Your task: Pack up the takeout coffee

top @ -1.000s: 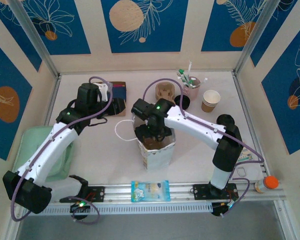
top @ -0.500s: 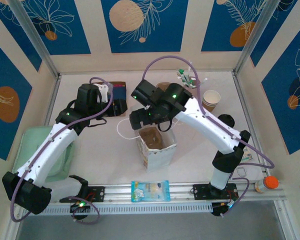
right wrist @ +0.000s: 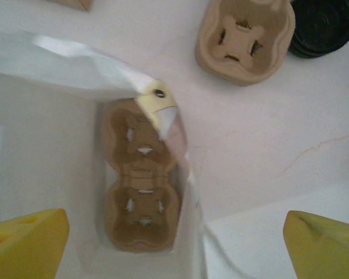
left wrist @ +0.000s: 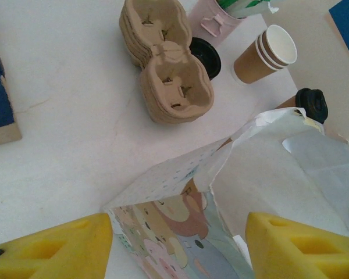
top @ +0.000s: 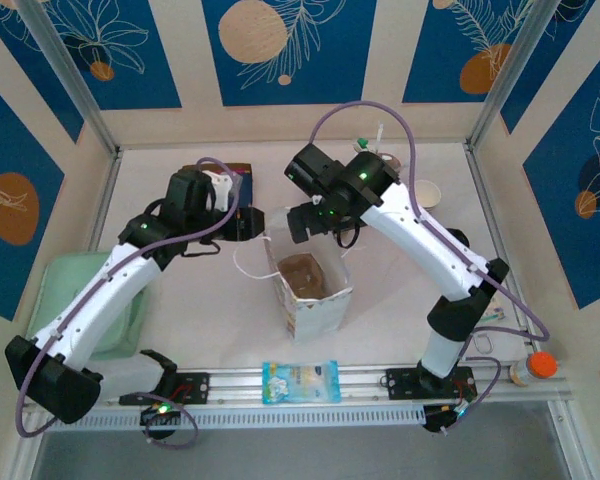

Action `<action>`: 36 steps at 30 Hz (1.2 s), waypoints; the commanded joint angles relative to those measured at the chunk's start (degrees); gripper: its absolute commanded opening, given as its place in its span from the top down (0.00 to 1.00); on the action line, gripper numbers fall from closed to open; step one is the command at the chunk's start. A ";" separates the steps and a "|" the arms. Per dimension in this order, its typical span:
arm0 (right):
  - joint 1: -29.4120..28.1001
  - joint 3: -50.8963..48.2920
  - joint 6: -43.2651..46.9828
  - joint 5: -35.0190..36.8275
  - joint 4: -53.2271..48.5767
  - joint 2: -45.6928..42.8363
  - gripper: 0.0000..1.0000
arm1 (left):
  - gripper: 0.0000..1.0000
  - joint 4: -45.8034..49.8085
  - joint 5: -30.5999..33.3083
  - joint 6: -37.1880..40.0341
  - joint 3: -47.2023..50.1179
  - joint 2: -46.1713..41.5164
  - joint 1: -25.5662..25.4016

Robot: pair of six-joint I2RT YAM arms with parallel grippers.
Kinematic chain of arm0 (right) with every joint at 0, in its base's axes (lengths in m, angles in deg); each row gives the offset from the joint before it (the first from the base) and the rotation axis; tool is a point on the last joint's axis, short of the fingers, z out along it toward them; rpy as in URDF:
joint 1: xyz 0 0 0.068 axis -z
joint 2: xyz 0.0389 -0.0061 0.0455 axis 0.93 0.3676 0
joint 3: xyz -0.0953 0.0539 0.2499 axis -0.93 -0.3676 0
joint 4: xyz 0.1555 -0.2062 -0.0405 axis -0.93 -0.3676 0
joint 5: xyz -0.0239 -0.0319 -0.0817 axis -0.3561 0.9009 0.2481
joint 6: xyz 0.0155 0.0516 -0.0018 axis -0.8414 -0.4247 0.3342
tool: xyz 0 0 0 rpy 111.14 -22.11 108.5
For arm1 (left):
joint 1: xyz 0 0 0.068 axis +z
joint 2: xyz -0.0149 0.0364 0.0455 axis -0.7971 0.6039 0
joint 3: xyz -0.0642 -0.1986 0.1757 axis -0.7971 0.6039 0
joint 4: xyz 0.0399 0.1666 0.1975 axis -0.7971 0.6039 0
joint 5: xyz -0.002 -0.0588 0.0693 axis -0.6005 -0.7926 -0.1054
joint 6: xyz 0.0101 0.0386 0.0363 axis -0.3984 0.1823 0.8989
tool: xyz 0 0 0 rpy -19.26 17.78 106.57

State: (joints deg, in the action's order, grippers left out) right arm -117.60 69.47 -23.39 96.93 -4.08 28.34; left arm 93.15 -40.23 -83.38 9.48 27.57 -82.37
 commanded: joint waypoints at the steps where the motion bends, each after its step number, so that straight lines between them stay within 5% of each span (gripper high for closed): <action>1: 1.68 -4.65 0.97 -2.97 3.79 -3.35 0.10 | 0.39 1.50 1.28 1.94 -2.71 1.84 -1.17; 8: 3.68 -11.07 1.51 -6.45 7.77 -5.30 0.40 | 0.47 2.41 3.45 2.57 -4.39 4.23 -3.31; 15: 1.22 -12.09 2.45 -5.96 10.82 -7.45 0.77 | 0.79 4.02 6.93 3.51 -7.11 4.67 -4.89; 20: -1.03 -9.89 2.13 -3.52 11.36 -8.01 0.99 | 0.90 4.30 10.63 4.49 -8.48 2.52 -5.94; 24: -2.90 -10.36 2.46 -0.15 14.45 -10.80 1.00 | 0.99 2.49 15.13 5.86 -7.47 -1.97 -7.66; 36: -9.87 -25.29 7.49 8.00 38.55 -26.61 1.00 | 1.00 -13.44 18.38 9.86 1.89 -16.83 -14.08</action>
State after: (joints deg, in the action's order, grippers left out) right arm -126.14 46.48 -18.16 101.68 25.58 3.66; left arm 85.74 -23.05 -75.60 9.66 11.79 -95.07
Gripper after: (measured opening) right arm 0.055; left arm 0.051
